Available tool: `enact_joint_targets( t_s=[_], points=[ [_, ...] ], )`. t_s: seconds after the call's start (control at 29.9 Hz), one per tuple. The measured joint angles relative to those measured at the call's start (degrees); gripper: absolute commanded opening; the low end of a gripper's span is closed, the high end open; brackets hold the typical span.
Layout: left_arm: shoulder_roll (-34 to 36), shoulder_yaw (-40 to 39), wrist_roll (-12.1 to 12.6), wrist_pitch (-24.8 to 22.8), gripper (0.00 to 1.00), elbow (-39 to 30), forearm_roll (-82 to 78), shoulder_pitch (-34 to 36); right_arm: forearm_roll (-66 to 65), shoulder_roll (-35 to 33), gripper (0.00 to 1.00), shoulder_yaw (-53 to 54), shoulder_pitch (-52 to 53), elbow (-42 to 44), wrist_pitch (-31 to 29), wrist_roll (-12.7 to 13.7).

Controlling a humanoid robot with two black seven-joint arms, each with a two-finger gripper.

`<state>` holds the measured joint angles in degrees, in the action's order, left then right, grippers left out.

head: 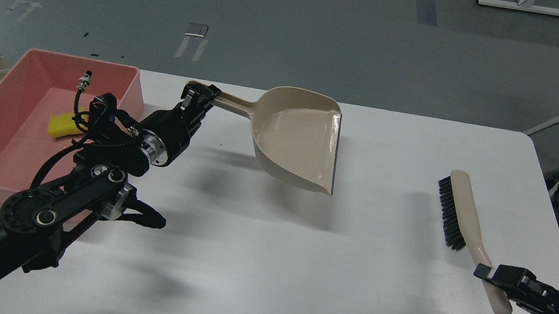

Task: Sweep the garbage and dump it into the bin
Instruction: 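Lower the dustpan back onto the table with the left gripper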

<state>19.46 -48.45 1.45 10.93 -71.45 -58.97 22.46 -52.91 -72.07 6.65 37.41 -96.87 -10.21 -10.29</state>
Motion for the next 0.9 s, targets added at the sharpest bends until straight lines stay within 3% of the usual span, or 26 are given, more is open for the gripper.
enact_joint_targets(
  t_s=[0.6,0.9],
  points=[
    [-0.3,0.1,-5.7,1.5,0.00,0.7,-0.6,-4.2,-0.1,-0.2,0.00,0.0,-0.1,-0.1,0.0,0.0],
    [-1.1,3.5,-7.3,1.9,0.00,0.8,-5.0,-4.5,-0.1,-0.1,0.00,0.0,-0.1,-0.1,0.0,0.0]
  ],
)
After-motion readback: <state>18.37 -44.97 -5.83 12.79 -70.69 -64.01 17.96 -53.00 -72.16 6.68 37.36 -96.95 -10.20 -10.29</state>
